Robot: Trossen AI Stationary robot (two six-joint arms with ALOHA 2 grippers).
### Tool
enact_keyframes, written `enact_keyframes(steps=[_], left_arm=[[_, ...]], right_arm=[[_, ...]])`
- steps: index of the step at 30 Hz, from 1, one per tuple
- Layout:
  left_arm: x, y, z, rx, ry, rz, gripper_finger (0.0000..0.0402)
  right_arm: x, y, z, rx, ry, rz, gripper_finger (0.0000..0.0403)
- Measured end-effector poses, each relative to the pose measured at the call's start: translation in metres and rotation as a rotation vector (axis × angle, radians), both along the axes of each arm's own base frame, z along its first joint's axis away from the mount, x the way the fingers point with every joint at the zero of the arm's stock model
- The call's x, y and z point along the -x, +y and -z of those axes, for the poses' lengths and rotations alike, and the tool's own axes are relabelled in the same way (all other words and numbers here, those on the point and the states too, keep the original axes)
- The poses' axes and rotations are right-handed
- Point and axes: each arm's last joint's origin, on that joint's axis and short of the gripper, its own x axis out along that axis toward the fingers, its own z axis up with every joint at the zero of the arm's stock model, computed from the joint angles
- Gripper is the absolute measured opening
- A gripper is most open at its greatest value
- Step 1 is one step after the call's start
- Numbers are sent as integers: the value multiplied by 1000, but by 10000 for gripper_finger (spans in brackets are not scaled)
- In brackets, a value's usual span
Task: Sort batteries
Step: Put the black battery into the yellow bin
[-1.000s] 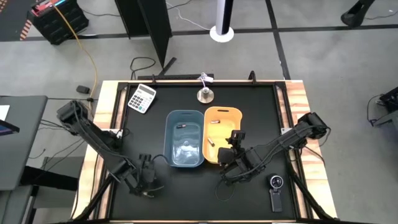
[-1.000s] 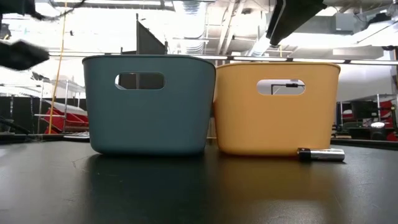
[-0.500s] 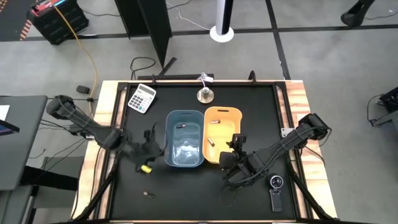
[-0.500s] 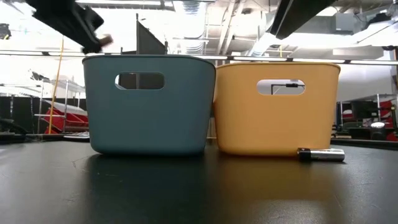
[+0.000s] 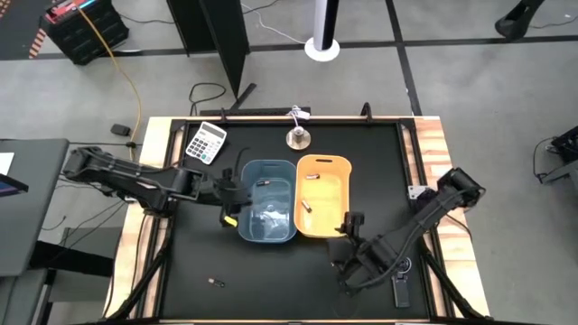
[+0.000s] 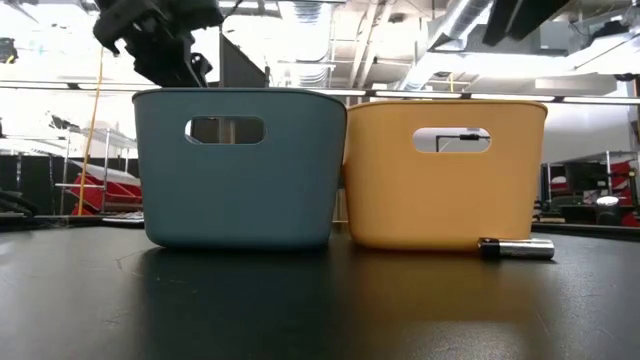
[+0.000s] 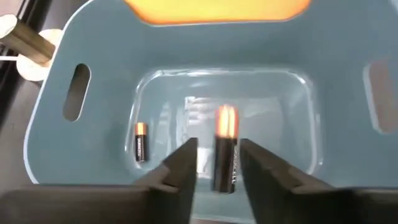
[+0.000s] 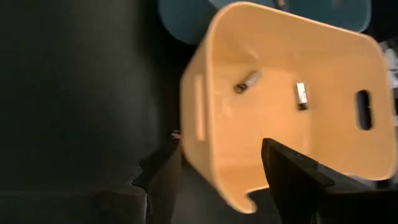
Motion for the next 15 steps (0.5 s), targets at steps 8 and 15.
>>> enact_keyframes(steps=[8,15], left_arm=[[-5,1,3,-29,8,21,216],[7,3,-12,-17,-59,10,223]], right_arm=[[3,28,3,-142,-117,-29,220],[10,33,36,-230,-132,68,206]])
